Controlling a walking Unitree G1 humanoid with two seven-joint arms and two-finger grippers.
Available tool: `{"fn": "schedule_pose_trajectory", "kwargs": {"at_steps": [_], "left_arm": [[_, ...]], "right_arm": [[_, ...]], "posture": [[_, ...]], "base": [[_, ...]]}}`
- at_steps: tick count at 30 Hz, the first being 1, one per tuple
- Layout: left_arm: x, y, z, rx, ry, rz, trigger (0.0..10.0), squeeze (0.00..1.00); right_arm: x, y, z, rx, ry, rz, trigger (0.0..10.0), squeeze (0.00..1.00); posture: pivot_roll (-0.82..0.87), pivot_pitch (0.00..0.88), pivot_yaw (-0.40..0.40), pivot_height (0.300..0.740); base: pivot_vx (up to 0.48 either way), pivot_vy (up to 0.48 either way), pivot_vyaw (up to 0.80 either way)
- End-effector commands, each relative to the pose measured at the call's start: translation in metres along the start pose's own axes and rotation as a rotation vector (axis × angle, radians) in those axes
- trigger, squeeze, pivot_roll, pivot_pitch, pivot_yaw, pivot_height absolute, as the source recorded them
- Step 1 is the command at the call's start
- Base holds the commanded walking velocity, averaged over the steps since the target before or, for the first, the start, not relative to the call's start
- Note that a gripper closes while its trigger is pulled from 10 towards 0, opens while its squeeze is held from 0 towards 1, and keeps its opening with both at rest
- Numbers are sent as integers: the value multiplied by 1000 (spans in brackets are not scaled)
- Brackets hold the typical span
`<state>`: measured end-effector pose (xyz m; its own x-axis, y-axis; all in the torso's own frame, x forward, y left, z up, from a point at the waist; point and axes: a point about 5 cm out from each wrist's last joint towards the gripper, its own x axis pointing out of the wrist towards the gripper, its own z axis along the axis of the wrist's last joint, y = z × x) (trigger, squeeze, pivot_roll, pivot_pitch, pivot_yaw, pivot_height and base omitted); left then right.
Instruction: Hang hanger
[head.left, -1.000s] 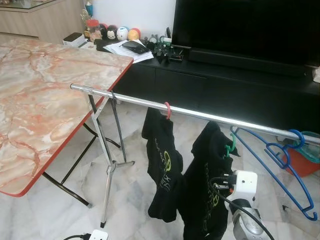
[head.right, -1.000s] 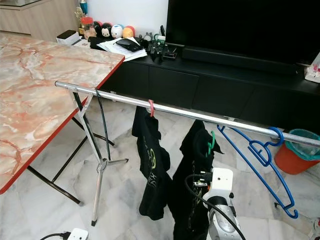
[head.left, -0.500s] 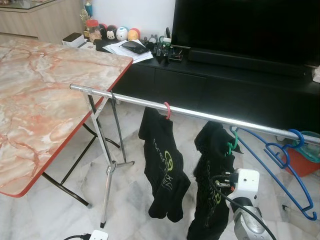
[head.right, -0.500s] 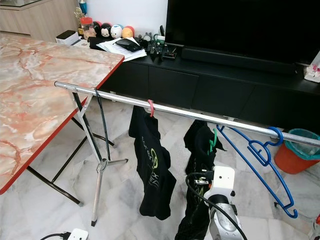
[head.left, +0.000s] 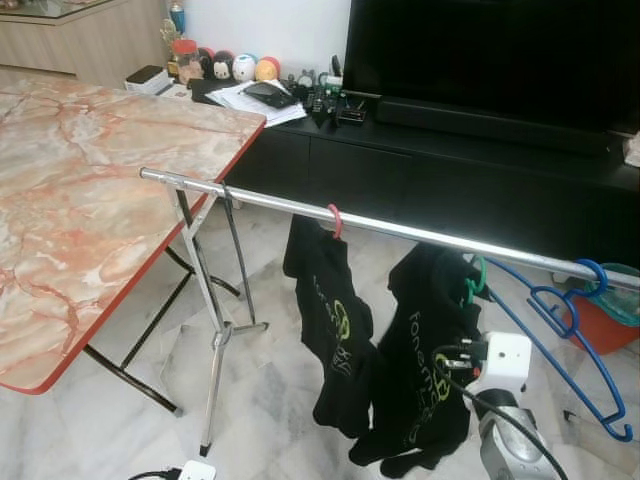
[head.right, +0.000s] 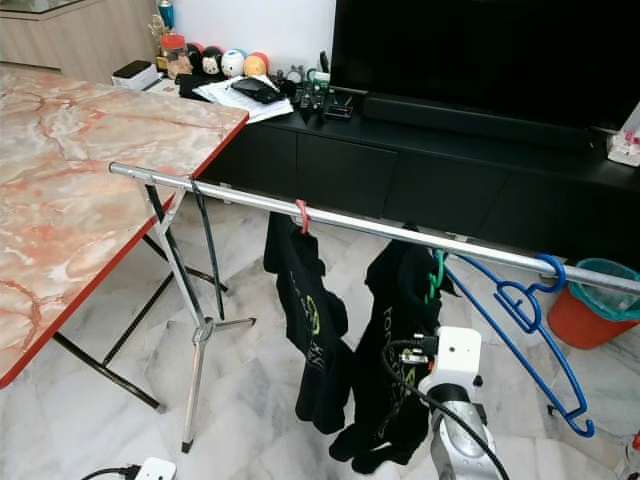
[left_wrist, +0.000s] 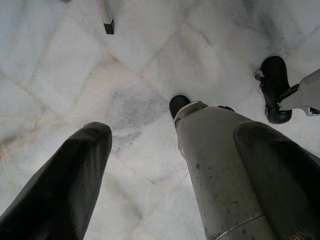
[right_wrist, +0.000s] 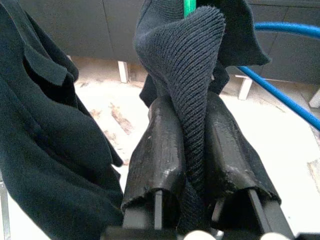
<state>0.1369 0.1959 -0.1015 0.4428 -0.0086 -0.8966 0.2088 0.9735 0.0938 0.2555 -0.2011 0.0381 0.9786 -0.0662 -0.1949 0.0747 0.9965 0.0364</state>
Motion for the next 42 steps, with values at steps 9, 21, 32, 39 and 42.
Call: {"fn": "schedule_pose_trajectory", "kwargs": {"at_steps": [9, 21, 32, 39, 42], "left_arm": [[-1, -9, -12, -36, 54, -28, 10000, 0], [0, 2, -3, 1, 44, -15, 10000, 0], [-1, 9, -1, 25, 43, -6, 10000, 0], [-1, 9, -1, 26, 43, -4, 10000, 0], [-1, 9, -1, 19, 43, -3, 10000, 0]], "right_arm": [[14, 2, 16, 7, -54, 0, 10000, 0], [25, 15, 19, 40, -71, 1, 10000, 0], [26, 20, 13, 61, -70, -13, 10000, 0], [25, 19, 10, 60, -65, -17, 10000, 0], [26, 20, 9, 61, -66, -15, 10000, 0]], "posture": [[-111, 0, -74, 740], [-125, 0, -14, 740], [-128, 0, 16, 740], [-121, 0, 16, 740], [-122, 0, 13, 740]], "base": [[0, 0, -483], [-126, 0, 0], [-302, 0, 0], [-319, 0, 0], [-320, 0, 0]]}}
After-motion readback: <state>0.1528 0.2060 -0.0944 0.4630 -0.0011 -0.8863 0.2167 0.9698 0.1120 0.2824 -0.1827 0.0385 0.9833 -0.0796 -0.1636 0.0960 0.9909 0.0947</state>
